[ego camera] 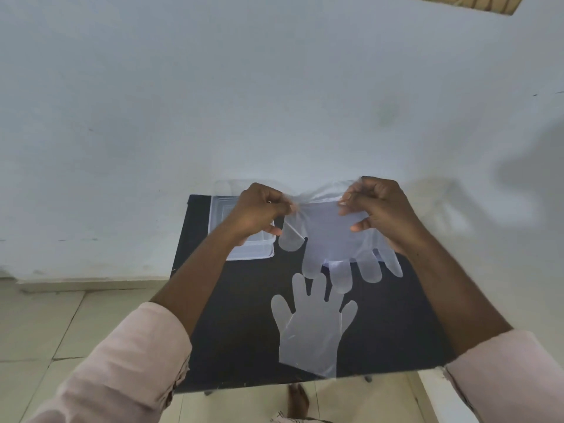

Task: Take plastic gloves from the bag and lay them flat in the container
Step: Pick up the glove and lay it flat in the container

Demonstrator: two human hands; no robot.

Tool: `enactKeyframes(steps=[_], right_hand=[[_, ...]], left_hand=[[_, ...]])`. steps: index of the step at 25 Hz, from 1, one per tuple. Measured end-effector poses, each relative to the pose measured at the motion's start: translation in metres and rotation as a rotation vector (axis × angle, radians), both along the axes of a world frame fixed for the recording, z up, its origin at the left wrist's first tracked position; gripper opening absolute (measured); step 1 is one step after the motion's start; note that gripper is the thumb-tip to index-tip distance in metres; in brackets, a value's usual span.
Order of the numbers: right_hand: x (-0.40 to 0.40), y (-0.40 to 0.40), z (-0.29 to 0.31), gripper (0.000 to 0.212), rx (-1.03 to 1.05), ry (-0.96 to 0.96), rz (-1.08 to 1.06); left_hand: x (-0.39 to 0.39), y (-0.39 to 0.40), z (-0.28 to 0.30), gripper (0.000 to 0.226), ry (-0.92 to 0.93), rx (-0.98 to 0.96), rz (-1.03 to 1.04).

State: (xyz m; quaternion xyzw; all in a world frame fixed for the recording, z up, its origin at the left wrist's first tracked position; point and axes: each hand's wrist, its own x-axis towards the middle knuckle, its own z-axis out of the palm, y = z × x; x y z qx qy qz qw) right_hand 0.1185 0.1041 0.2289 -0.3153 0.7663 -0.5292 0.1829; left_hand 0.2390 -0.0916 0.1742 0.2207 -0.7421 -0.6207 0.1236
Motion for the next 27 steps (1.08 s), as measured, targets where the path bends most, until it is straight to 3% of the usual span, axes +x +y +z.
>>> enactKeyframes(steps=[3,7,17,27], right_hand=[[0.002,-0.001,-0.001,0.013,-0.002,-0.005,-0.017],[0.003,0.0,-0.005,0.015,0.004,-0.032,-0.024],[-0.021,-0.008,-0.019,0.01,-0.003,-0.115,-0.038],[-0.091,-0.055,-0.046,0.013,-0.044,-0.334,0.028]], left_hand=[[0.001,0.006,-0.008,0.014,0.102,0.203,0.056],[0.0,0.014,-0.015,0.015,0.184,0.283,0.057],[-0.017,0.006,-0.021,0.014,0.147,0.252,0.018],[-0.066,-0.025,-0.02,0.024,0.046,0.167,0.174]])
